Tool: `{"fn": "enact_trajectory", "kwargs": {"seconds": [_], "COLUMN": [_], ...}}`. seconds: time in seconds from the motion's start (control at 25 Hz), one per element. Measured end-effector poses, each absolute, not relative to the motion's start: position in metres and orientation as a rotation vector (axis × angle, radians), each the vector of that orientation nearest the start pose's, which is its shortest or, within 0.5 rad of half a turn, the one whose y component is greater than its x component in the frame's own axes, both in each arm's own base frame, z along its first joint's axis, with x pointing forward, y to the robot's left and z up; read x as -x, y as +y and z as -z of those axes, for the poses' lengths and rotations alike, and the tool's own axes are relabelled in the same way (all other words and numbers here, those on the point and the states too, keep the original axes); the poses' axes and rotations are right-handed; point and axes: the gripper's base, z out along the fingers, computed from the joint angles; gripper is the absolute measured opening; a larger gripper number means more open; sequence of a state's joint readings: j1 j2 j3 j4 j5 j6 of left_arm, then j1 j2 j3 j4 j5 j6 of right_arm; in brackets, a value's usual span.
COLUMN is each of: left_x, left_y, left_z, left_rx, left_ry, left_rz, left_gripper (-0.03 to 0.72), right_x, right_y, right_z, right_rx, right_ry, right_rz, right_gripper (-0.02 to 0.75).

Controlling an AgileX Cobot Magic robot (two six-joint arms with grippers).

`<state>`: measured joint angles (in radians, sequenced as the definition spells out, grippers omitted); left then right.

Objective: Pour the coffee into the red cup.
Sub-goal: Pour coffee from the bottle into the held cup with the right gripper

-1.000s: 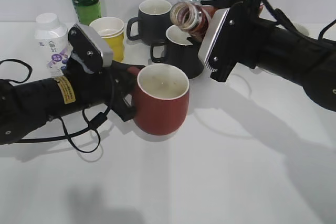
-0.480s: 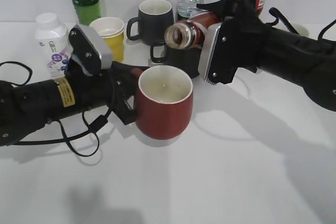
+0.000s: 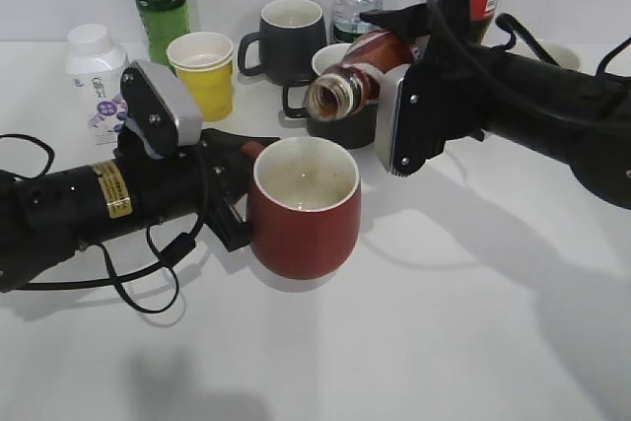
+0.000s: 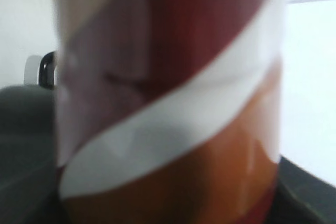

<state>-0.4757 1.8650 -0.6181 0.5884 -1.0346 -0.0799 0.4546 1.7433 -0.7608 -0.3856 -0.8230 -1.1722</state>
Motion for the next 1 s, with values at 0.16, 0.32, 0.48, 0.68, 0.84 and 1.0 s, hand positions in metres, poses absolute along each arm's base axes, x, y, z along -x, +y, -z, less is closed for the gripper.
{"fn": "enact_trajectory", "kwargs": {"seconds": [0.16, 0.32, 0.48, 0.68, 0.84, 1.0], "left_x": [-0.261, -0.259, -0.258, -0.256, -0.249, -0.247], "left_y": [-0.185, -0.186, -0.187, -0.186, -0.184, -0.184], "left_z": [-0.144, -0.144, -0.143, -0.143, -0.141, -0.14], "left_rx": [-0.982, -1.007, -1.03, -1.034, -1.025, -1.027], "left_ry": [1.508, 1.496, 1.486, 1.478, 1.47, 1.479], "left_rz": [0.612, 0.62, 0.628, 0.638, 0.666, 0.666], "left_gripper": [0.064, 0.064, 0.064, 0.064, 0.064, 0.064], "right_x": [-0.3, -0.3, -0.3, -0.3, -0.3, -0.3], "right_y": [0.176, 0.176, 0.176, 0.176, 0.176, 0.176], "right_z": [-0.203, -0.203, -0.203, -0.203, -0.203, -0.203], "right_rx": [1.527, 1.54, 1.555, 1.565, 1.569, 1.58], "right_ry": [0.768, 0.746, 0.721, 0.704, 0.695, 0.675], "right_rz": [0.53, 0.551, 0.575, 0.591, 0.599, 0.619], "right_gripper": [0.503, 0.503, 0.503, 0.503, 0.503, 0.503]}}
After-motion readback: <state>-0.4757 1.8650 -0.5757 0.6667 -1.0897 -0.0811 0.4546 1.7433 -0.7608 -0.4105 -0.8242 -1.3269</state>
